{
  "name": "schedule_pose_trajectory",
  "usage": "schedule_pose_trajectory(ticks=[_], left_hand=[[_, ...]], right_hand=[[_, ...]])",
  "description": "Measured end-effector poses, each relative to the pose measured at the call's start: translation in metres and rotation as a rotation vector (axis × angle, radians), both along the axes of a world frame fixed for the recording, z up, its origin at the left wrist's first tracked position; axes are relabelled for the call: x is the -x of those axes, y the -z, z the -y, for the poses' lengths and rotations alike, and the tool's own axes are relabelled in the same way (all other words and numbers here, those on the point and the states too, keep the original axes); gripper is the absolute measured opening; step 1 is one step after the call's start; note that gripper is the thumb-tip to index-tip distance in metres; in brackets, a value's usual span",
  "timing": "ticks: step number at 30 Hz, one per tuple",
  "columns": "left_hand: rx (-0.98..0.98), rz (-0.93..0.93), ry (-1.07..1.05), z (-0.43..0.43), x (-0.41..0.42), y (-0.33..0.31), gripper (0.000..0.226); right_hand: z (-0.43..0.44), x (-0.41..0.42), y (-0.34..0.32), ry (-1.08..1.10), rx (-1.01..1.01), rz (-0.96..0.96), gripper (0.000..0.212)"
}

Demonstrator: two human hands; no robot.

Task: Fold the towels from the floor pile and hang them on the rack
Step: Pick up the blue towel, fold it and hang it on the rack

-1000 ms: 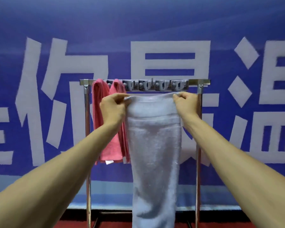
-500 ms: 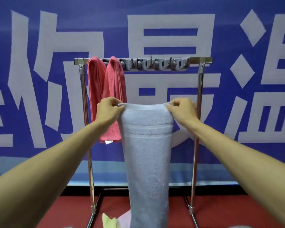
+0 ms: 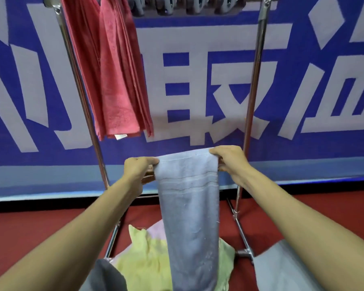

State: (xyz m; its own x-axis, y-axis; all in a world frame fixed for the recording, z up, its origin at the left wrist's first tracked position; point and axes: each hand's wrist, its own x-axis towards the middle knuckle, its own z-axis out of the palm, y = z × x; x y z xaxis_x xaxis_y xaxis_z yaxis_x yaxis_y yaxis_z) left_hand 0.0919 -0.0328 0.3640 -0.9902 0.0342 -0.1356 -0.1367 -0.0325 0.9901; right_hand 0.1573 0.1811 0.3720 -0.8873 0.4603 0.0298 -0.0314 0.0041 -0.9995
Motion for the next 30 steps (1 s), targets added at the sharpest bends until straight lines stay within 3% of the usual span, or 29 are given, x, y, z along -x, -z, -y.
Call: schedule_pose_trajectory(ticks=[6,11,14,16,22,30], left_hand=[[-0.180,0.240,0.203,0.003,0.006,0.052,0.003],[-0.287,0.215,0.175,0.002,0.005,0.058,0.013],[-0.303,0.189,0.012,0.006,-0.004,0.065,0.021],[-0.314,0.164,-0.022,0.007,-0.016,0.068,0.014],[-0.260,0.024,0.089,0.000,-0.046,0.064,0.002],[-0.116,-0.089,0.231,-0.008,-0.046,0.071,0.017]], right_hand=[[-0.002,-0.004,0.053,0.029,0.321,0.085,0.012],[0.008,0.002,0.049,-0.029,0.384,0.027,0.006],[0.024,-0.004,0.053,-0.072,0.328,0.062,0.006],[0.037,-0.012,0.055,-0.111,0.265,0.080,0.007],[0.057,-0.032,0.062,-0.178,0.113,0.123,0.010],[0.064,-0.031,0.069,-0.223,0.040,0.154,0.015]])
